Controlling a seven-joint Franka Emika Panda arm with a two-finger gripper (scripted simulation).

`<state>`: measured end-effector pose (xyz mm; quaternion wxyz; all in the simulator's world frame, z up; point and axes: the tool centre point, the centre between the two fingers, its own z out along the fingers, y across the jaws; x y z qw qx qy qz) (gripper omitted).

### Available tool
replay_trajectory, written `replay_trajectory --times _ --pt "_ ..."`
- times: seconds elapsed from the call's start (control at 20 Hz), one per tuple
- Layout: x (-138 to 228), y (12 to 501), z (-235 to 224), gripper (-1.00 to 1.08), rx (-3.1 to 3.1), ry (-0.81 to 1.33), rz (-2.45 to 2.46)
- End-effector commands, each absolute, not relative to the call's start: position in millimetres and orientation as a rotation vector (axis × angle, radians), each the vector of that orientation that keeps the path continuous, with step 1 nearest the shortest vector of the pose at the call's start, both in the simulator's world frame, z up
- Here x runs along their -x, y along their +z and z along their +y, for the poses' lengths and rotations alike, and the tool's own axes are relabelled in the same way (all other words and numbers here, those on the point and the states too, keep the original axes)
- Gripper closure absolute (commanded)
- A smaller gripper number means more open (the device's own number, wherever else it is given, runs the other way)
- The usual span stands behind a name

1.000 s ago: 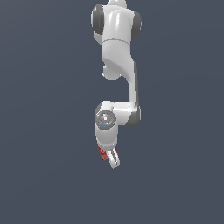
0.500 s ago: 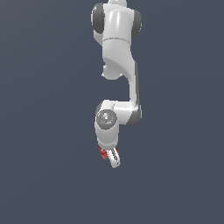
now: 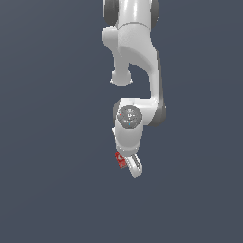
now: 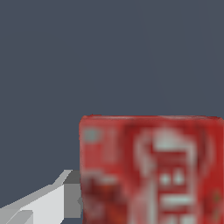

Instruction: Pick up the object and move it to a goal position.

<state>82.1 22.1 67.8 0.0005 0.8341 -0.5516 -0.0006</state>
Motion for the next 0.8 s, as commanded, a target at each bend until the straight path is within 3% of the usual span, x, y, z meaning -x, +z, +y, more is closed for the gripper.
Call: replay_trajectory --times 0.0,0.45,0.75 --pt "-80 90 41 1.08 -2.622 0.000 -1.732" --pt "-73 161 98 1.08 -2.621 0.000 -1.732" --pt "-72 180 113 1.08 -2.621 0.000 -1.732"
